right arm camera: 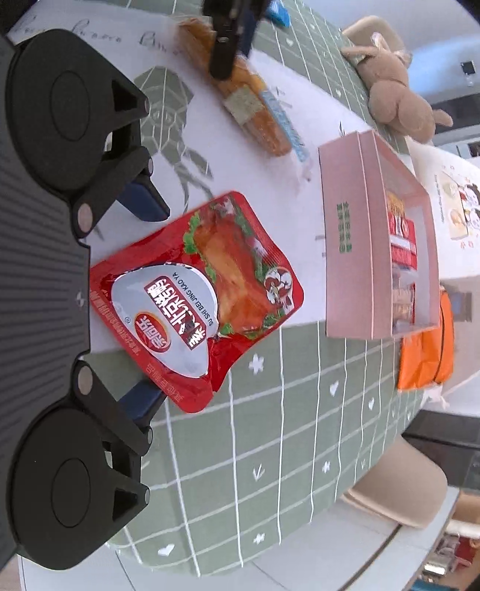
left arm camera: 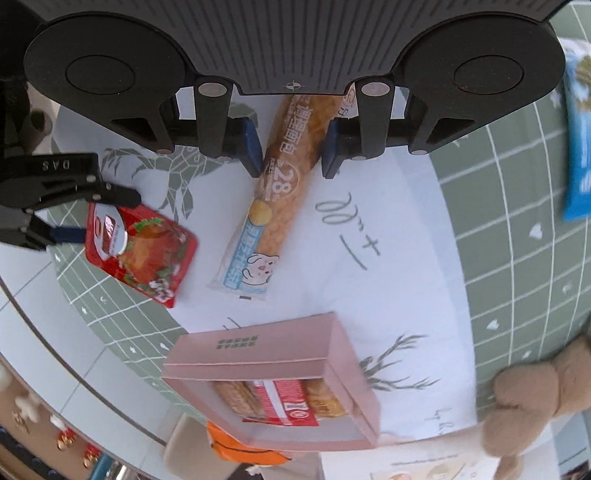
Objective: Organize snacks
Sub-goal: 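Hold the breadstick in the left gripper and chicken packet in the right above the table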
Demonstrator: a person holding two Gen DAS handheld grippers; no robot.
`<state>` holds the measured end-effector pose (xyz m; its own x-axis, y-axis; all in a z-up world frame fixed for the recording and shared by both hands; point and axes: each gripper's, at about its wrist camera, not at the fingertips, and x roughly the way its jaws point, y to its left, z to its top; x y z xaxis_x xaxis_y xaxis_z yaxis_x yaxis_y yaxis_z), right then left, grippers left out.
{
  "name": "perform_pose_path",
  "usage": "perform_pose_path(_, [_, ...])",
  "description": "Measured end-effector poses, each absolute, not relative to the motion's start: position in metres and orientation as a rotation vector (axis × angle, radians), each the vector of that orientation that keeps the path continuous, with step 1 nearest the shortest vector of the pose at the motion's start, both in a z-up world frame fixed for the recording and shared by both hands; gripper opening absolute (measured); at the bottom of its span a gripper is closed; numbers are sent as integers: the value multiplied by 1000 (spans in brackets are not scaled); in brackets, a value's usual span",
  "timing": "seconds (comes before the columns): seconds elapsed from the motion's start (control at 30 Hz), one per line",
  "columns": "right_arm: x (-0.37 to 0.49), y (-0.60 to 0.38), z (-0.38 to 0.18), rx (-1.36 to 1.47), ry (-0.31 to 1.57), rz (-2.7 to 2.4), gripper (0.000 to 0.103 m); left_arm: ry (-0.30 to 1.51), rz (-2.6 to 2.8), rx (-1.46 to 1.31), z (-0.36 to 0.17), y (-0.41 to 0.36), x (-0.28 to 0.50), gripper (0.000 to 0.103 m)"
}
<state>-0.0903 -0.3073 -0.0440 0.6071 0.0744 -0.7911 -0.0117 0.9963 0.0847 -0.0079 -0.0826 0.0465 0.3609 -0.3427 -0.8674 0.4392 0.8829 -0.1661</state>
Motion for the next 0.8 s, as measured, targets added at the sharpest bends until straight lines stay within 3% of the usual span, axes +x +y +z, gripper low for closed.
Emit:
perform_pose_path(0.2, [-94, -303, -22, -168, 807, 64, 90, 1059, -511, 158, 47, -95, -15, 40])
perform_pose_path(0.37, [-104, -320, -8, -153, 764, 179, 90, 1059, -543, 219, 37, -117, -6, 41])
perform_pose_path(0.53, [-82, -298, -9, -318, 742, 297, 90, 1049, -523, 251, 32, -135, 0, 39])
perform_pose_path(0.67, [-54, -289, -28, -380, 800, 324, 90, 1069, -474, 185, 32, -127, 5, 38])
perform_pose_path(0.8, [-37, -297, -39, -265, 868, 370, 90, 1079, -391, 105, 33, -111, 6, 38])
